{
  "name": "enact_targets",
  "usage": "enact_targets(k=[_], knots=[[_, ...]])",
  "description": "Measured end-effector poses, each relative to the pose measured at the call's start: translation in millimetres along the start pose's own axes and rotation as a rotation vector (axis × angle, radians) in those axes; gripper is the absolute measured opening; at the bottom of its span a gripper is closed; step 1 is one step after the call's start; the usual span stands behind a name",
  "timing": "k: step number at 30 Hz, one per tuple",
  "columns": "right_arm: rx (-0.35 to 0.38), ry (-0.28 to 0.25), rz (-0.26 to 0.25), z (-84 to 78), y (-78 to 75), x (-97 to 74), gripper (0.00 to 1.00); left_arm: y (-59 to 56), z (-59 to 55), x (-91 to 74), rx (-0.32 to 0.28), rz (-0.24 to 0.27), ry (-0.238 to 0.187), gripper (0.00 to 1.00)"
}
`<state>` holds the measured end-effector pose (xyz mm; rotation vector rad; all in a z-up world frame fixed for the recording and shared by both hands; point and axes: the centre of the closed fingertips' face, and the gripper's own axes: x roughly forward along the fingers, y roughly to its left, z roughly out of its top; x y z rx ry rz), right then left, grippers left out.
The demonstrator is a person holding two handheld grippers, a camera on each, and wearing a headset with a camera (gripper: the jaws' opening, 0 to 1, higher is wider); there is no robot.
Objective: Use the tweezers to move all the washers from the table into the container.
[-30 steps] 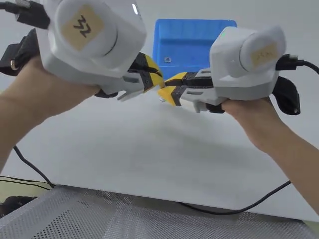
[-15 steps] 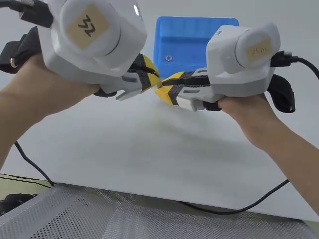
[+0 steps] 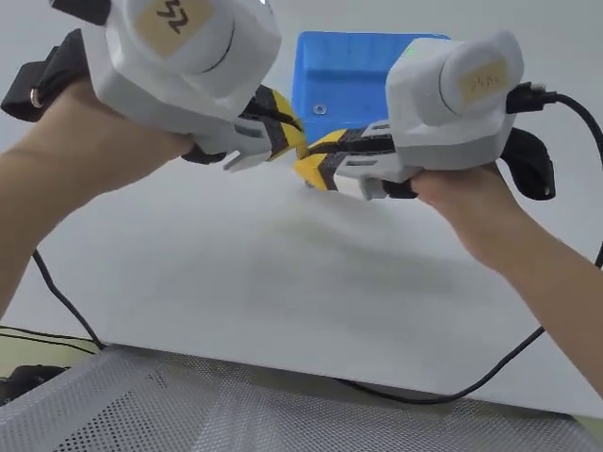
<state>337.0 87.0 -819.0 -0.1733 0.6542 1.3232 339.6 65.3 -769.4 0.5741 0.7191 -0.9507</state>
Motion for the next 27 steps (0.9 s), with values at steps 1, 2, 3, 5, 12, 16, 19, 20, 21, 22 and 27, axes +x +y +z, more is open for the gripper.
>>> enact_targets(k=[1, 2, 3, 5, 12, 16, 19, 20, 21, 22, 27], knots=[[0.000, 0.003, 0.000, -0.3, -0.3, -0.7, 0.07, -0.3, 1.1, 1.2, -0.003, -0.007, -0.003, 0.00], [0.000, 0.006, -0.002, -0.7, -0.4, -1.4, 0.07, -0.2, 1.9, 2.0, -0.005, -0.010, -0.005, 0.00], [-0.004, 0.006, -0.005, -0.9, -0.8, -2.0, 0.06, 0.0, 2.9, 3.2, -0.007, -0.011, -0.007, 0.00], [-0.003, -0.001, -0.012, -1.4, -2.0, -3.5, 0.06, 0.0, 5.2, 5.2, -0.004, -0.012, -0.008, 0.00], [-0.026, 0.005, -0.032, -1.4, 1.0, -6.7, 0.06, -9.8, 12.0, 9.8, 0.046, -0.032, -0.005, 0.00], [-0.034, -0.004, -0.030, 2.4, 3.0, -9.0, 0.06, -9.5, 15.3, 4.4, 0.061, -0.027, -0.008, 0.00], [-0.038, -0.024, -0.032, 11.4, 5.4, -14.7, 0.06, -7.0, 21.9, -3.4, 0.065, -0.017, -0.022, 0.00], [-0.042, -0.026, -0.033, 13.6, 6.0, -16.1, 0.06, -6.7, 23.5, -5.3, 0.066, -0.014, -0.025, 0.00], [-0.054, -0.029, -0.039, 17.1, 6.4, -18.4, 0.06, -6.3, 26.2, -8.4, 0.070, -0.008, -0.030, 0.00], [-0.063, -0.031, -0.043, 19.5, 6.6, -20.0, 0.06, -5.8, 27.8, -9.4, 0.073, -0.004, -0.034, 0.00], [-0.083, -0.062, -0.062, 33.1, 3.9, -30.0, 0.06, -2.9, 39.5, -18.3, 0.094, 0.019, -0.055, 0.00]])
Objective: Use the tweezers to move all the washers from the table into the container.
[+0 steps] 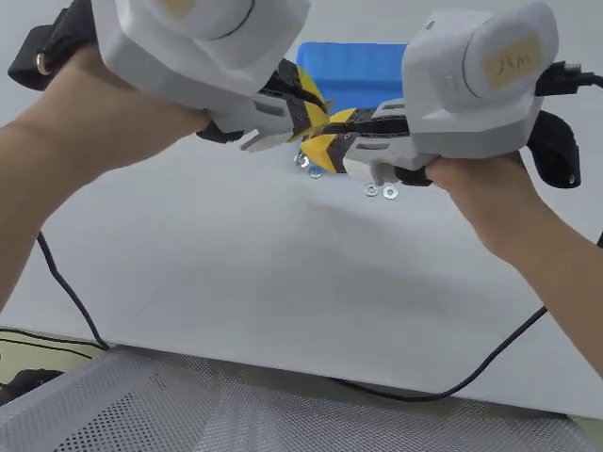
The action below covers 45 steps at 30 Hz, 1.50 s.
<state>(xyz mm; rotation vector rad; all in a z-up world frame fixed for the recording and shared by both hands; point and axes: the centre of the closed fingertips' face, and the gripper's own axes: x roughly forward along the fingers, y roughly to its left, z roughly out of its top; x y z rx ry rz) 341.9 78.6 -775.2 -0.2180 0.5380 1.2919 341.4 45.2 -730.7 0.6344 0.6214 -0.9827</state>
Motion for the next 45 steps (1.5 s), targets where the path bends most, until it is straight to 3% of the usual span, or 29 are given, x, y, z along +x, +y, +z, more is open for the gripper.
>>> enact_targets(k=[7, 20, 32, 45], knots=[[-0.016, -0.030, -0.028, 13.8, -5.5, -11.5, 0.05, 7.1, 16.5, -7.3, 0.023, 0.029, -0.033, 0.00], [-0.070, -0.042, -0.091, 26.8, -32.0, -17.2, 0.06, 27.1, 30.8, -3.2, 0.042, 0.077, -0.084, 0.00], [-0.093, 0.025, -0.107, 7.3, -49.8, -5.9, 0.06, 34.8, 19.1, 21.3, -0.006, 0.072, -0.099, 0.00], [-0.080, 0.080, -0.106, -7.2, -62.2, 4.5, 0.06, 41.6, 6.9, 41.8, -0.017, 0.068, -0.075, 0.00]])
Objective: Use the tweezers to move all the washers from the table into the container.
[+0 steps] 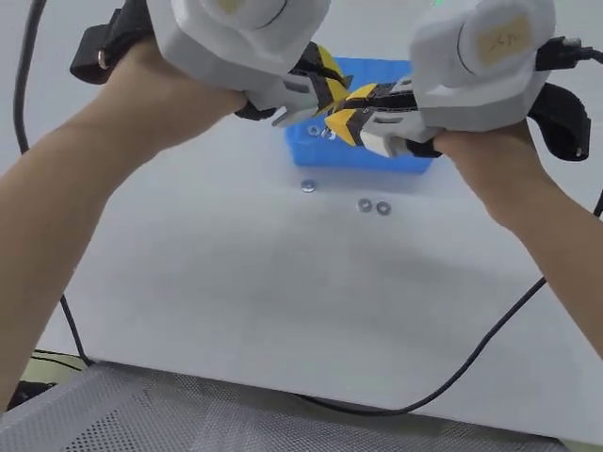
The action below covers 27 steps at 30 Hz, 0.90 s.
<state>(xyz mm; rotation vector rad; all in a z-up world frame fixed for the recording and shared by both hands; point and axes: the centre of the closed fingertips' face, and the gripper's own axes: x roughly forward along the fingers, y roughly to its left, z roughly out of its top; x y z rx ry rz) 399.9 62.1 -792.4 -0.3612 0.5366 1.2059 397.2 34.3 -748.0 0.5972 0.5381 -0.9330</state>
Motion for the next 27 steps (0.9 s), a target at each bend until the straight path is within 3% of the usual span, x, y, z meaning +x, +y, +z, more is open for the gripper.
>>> enact_targets(k=[11, 27], knots=[[-0.007, 0.044, 0.010, -9.9, -0.8, 11.2, 0.06, 1.9, -11.2, 6.6, -0.001, 0.001, 0.026, 0.00], [0.033, 0.068, 0.020, -13.3, -4.0, 18.1, 0.06, 0.9, -13.7, 9.0, -0.014, 0.003, 0.029, 0.00]])
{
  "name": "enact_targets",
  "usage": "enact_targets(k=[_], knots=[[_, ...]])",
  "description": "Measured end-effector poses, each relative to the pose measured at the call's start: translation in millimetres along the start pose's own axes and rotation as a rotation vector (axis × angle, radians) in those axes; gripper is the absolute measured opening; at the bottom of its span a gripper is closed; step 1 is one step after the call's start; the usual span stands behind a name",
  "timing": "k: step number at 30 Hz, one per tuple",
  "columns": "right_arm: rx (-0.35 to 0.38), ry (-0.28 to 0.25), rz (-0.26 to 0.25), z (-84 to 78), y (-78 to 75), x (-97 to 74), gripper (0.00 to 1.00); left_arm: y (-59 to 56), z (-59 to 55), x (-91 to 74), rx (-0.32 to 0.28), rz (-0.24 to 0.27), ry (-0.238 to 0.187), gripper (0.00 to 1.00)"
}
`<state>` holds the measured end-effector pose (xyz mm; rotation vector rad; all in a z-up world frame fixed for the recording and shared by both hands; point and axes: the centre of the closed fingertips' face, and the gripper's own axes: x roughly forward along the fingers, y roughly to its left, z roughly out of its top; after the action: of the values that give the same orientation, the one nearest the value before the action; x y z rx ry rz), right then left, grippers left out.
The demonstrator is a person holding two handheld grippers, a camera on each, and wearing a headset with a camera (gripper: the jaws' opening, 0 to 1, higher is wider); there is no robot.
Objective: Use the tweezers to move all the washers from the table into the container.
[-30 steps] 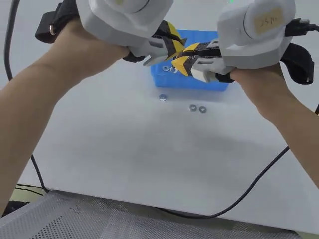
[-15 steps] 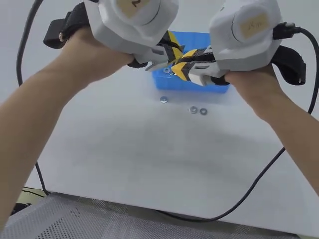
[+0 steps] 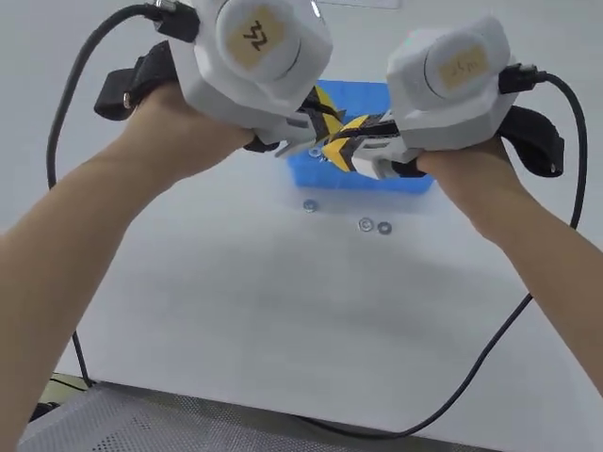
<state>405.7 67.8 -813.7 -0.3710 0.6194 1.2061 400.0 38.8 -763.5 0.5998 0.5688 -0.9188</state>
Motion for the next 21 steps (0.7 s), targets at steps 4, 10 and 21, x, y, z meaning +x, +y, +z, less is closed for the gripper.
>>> enact_targets(k=[4, 10, 21], knots=[[-0.020, 0.002, -0.003, -0.3, 1.1, -0.7, 0.06, 1.0, -1.2, 1.8, 0.007, 0.002, 0.001, 0.00], [-0.042, 0.010, -0.010, 0.1, 2.0, -0.9, 0.07, 1.7, -3.6, -2.2, 0.012, 0.003, 0.009, 0.00], [-0.018, -0.073, -0.037, 22.4, 4.4, -22.7, 0.08, 2.8, 14.9, -27.4, 0.032, 0.037, -0.024, 0.00]])
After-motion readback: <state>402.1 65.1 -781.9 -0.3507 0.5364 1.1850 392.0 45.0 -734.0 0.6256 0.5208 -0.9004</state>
